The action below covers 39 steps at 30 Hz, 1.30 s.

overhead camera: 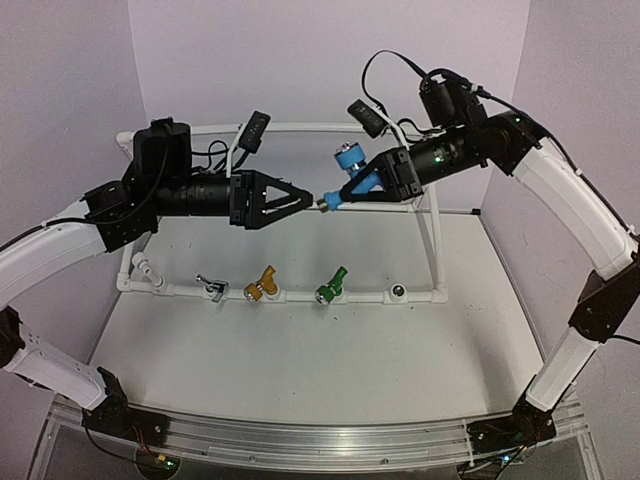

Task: Install the water faucets
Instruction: Screw the water faucet onto the adaptor.

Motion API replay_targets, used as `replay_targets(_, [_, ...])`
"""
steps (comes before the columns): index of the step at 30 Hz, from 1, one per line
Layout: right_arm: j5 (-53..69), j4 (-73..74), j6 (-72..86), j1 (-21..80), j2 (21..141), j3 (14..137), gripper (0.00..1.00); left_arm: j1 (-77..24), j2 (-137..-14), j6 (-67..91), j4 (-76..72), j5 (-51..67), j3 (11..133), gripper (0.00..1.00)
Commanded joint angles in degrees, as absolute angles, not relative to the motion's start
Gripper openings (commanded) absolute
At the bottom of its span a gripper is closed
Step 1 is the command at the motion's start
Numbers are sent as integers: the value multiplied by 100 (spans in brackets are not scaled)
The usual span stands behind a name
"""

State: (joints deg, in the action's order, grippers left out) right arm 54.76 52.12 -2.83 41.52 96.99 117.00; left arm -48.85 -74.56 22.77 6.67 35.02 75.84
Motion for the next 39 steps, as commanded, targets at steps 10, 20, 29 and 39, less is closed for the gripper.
replay_targets(10, [668, 5181, -6440, 3976, 8612, 8039, 0, -4855, -7066, 3011, 2723, -680, 8190, 100])
replay_targets(20, [337, 4181, -7487, 3421, 9572, 7923, 0, -4852, -6986, 3398, 2702, -1043, 8043, 100])
replay_targets(29, [242, 3643, -8083, 3398, 9756, 7594, 0, -4850, -6965, 3345, 2750, -1205, 8085, 100])
replay_targets(39, [118, 3616, -8343, 3394, 9902, 7289, 0, -4852, -6987, 3267, 2775, -1319, 8124, 100])
